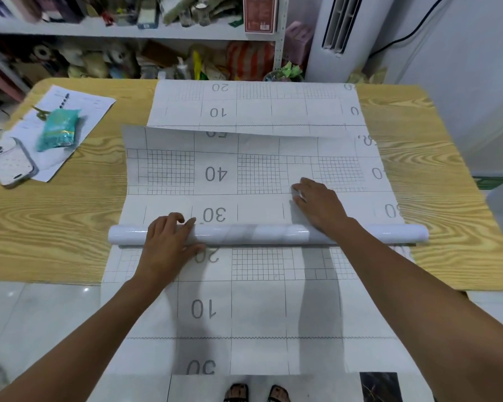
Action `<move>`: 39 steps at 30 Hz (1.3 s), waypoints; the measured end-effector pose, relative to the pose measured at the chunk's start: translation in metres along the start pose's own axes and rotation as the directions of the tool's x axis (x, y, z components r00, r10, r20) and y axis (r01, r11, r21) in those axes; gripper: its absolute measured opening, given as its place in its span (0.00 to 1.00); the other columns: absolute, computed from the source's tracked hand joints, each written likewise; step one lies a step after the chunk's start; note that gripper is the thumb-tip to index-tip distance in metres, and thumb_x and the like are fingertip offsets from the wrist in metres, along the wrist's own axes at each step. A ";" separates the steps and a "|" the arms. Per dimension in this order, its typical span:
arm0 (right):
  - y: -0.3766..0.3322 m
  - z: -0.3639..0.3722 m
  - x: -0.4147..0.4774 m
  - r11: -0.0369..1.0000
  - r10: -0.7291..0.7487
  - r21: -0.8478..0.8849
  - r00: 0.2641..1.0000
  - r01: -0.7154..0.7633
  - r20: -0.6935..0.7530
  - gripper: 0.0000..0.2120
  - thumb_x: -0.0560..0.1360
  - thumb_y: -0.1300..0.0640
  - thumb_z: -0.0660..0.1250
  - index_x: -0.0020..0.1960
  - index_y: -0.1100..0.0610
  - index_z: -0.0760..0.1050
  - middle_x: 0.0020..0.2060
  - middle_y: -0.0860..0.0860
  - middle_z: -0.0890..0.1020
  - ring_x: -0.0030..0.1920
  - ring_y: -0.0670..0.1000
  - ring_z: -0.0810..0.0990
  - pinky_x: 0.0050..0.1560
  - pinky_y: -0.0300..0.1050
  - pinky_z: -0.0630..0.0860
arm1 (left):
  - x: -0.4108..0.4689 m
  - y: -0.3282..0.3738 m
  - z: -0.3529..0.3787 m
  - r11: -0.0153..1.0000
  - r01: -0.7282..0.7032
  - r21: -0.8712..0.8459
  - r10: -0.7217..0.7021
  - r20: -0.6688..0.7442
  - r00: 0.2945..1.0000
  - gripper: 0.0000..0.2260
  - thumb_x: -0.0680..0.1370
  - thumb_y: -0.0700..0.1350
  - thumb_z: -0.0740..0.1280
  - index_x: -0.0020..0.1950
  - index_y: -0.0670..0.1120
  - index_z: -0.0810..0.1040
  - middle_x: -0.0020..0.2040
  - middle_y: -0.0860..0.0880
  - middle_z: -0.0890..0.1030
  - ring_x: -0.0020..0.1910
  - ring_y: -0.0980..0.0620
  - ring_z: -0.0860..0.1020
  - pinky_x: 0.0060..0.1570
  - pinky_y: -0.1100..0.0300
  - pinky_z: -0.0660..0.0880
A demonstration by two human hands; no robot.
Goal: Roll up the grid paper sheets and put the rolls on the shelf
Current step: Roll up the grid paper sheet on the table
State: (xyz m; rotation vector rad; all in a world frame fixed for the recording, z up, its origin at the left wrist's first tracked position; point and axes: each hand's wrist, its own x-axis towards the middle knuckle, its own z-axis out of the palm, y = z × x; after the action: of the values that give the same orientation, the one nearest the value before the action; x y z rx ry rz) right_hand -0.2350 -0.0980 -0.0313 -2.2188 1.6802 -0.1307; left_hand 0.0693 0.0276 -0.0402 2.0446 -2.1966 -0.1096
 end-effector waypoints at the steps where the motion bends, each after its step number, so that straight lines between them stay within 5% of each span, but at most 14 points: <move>1: -0.001 0.000 0.000 1.000 0.010 -0.006 1.000 -0.010 0.009 0.16 0.80 0.54 0.57 0.65 0.56 0.71 0.66 0.54 0.70 0.63 0.57 0.70 0.60 0.52 0.67 | 0.000 0.000 0.000 1.000 -0.008 -0.010 0.008 0.000 1.000 0.26 0.65 0.49 0.76 0.57 0.39 0.76 0.51 0.38 0.75 0.49 0.40 0.70 0.50 0.44 0.71; 7: 0.000 0.006 -0.001 0.998 0.019 -0.062 0.999 -0.017 0.028 0.17 0.79 0.52 0.56 0.67 0.55 0.68 0.65 0.52 0.70 0.63 0.56 0.70 0.58 0.52 0.66 | 0.006 0.003 -0.003 0.997 -0.073 -0.002 0.073 -0.047 0.996 0.29 0.61 0.41 0.78 0.59 0.37 0.75 0.45 0.37 0.76 0.42 0.38 0.72 0.40 0.45 0.73; 14: -0.008 0.003 -0.007 0.998 -0.005 -0.066 1.000 0.004 -0.015 0.16 0.80 0.51 0.56 0.65 0.53 0.71 0.64 0.53 0.73 0.60 0.57 0.73 0.58 0.51 0.65 | 0.014 0.002 -0.009 0.997 -0.028 -0.077 0.026 -0.022 0.999 0.16 0.69 0.44 0.73 0.54 0.44 0.76 0.46 0.44 0.76 0.46 0.42 0.72 0.51 0.48 0.66; 20: -0.026 -0.005 -0.029 0.958 -0.195 0.205 0.980 0.198 -0.031 0.14 0.74 0.45 0.66 0.54 0.52 0.76 0.53 0.48 0.77 0.52 0.49 0.72 0.53 0.45 0.65 | 0.019 -0.001 -0.009 0.995 -0.007 -0.099 0.009 0.014 1.000 0.13 0.72 0.46 0.69 0.56 0.46 0.76 0.48 0.45 0.76 0.49 0.44 0.71 0.54 0.49 0.64; 28: -0.029 0.010 -0.049 0.940 -0.320 0.125 0.947 0.317 0.002 0.23 0.65 0.47 0.75 0.57 0.51 0.76 0.49 0.48 0.76 0.51 0.48 0.69 0.43 0.39 0.62 | 0.020 -0.002 -0.008 0.996 -0.017 -0.085 0.023 0.062 0.998 0.12 0.77 0.48 0.62 0.58 0.46 0.76 0.50 0.45 0.77 0.51 0.45 0.72 0.59 0.49 0.60; 33: -0.027 0.013 -0.058 0.946 -0.232 0.231 0.973 0.226 -0.003 0.22 0.67 0.49 0.74 0.59 0.49 0.74 0.48 0.43 0.75 0.52 0.45 0.69 0.44 0.38 0.65 | 0.013 -0.001 -0.004 0.997 -0.034 -0.065 0.037 0.048 0.998 0.14 0.79 0.48 0.57 0.58 0.44 0.76 0.54 0.42 0.75 0.54 0.42 0.70 0.59 0.48 0.61; 39: -0.022 0.014 -0.066 0.946 -0.210 0.256 0.978 0.197 0.022 0.15 0.73 0.49 0.67 0.58 0.51 0.75 0.51 0.45 0.78 0.50 0.44 0.68 0.51 0.47 0.71 | 0.005 0.001 -0.006 0.997 -0.079 -0.012 0.080 0.114 0.990 0.32 0.70 0.63 0.55 0.60 0.40 0.74 0.50 0.39 0.74 0.48 0.45 0.66 0.48 0.45 0.71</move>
State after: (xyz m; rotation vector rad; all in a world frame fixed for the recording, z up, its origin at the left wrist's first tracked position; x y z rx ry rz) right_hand -0.2297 -0.0268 -0.0282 -2.1754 1.3228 -0.3216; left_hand 0.0688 0.0234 -0.0337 1.9903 -2.3373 -0.2315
